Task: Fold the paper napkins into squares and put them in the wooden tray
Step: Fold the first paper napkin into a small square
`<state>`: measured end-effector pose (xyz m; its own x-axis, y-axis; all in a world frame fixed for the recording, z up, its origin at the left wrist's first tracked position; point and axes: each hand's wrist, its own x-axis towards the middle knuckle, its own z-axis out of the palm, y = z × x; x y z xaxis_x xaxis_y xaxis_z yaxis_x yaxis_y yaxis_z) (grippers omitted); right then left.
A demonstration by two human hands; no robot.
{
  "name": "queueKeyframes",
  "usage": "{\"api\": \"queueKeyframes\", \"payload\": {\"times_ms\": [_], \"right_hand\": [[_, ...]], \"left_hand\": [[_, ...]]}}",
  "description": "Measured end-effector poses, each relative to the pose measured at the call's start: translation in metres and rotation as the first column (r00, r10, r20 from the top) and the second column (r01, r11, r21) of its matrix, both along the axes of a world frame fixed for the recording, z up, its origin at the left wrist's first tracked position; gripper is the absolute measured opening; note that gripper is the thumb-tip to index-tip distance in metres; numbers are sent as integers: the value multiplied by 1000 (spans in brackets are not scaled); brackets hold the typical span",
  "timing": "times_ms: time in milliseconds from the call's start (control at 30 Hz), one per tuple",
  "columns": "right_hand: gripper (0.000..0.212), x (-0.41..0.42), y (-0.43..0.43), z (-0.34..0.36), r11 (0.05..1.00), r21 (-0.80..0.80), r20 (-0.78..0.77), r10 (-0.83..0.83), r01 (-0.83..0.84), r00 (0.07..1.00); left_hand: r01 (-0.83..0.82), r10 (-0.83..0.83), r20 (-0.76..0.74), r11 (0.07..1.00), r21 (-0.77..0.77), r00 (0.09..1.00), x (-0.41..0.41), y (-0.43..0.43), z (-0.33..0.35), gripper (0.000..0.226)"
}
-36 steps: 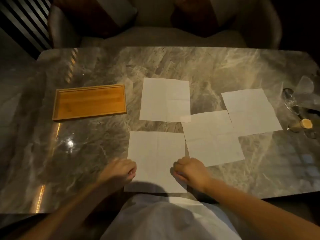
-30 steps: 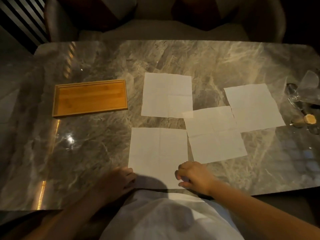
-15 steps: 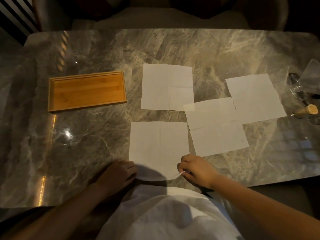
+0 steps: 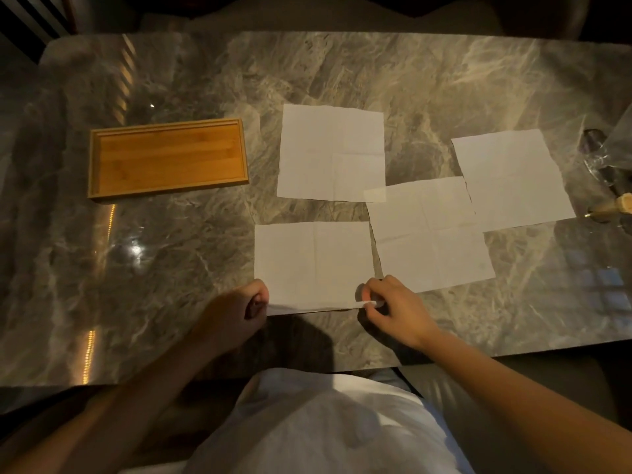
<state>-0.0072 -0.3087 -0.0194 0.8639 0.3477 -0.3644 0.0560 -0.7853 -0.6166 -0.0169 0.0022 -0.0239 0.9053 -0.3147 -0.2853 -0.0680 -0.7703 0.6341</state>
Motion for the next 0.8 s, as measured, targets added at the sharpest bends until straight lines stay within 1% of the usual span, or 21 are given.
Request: {"api": "queueKeyframes", "payload": {"times_ms": [67, 100, 167, 233, 300, 367, 400, 467, 567, 667, 800], "right_hand": [[26, 0, 0, -1, 999, 21, -51, -29, 30, 998], [26, 0, 0, -1, 997, 54, -94, -47, 52, 994], [23, 2, -1, -1, 978, 177, -232, -70, 113, 970], [19, 7, -2, 1, 951, 257, -390, -60, 171, 919], [20, 14, -4, 5, 932, 283, -532, -44, 227, 846], [22, 22, -6, 12, 921, 294, -631, -14, 255, 775], [22, 26, -7, 15, 917, 300, -659, 0, 263, 752], [21, 34, -8, 21, 898, 328, -683, 12, 292, 730], [22, 48, -9, 25, 896, 321, -649, -29, 308, 760], [23, 58, -8, 23, 917, 268, -596, -83, 295, 799], [19, 64, -7, 13, 934, 203, -556, -136, 293, 820]], "left_hand": [[-4, 3, -58, 1000, -7, 998, 2, 0, 2, 15], [-4, 3, -110, 1000, -14, 994, 4, 0, 4, 15], [13, -22, -226, 999, -40, 974, 8, 2, 7, 18], [53, -73, -306, 996, -73, 949, 14, 4, 12, 20], [94, -127, -375, 990, -105, 918, 22, 7, 17, 17], [101, -160, -454, 983, -152, 876, 30, 11, 22, 13], [69, -149, -492, 982, -178, 857, 33, 13, 24, 12], [-53, -65, -545, 979, -198, 836, 38, 18, 26, 10], [-237, 83, -562, 949, -206, 823, 45, 20, 26, 21], [-310, 157, -515, 924, -225, 842, 50, 16, 26, 22], [-359, 257, -409, 913, -193, 876, 53, 8, 18, 19]]}}
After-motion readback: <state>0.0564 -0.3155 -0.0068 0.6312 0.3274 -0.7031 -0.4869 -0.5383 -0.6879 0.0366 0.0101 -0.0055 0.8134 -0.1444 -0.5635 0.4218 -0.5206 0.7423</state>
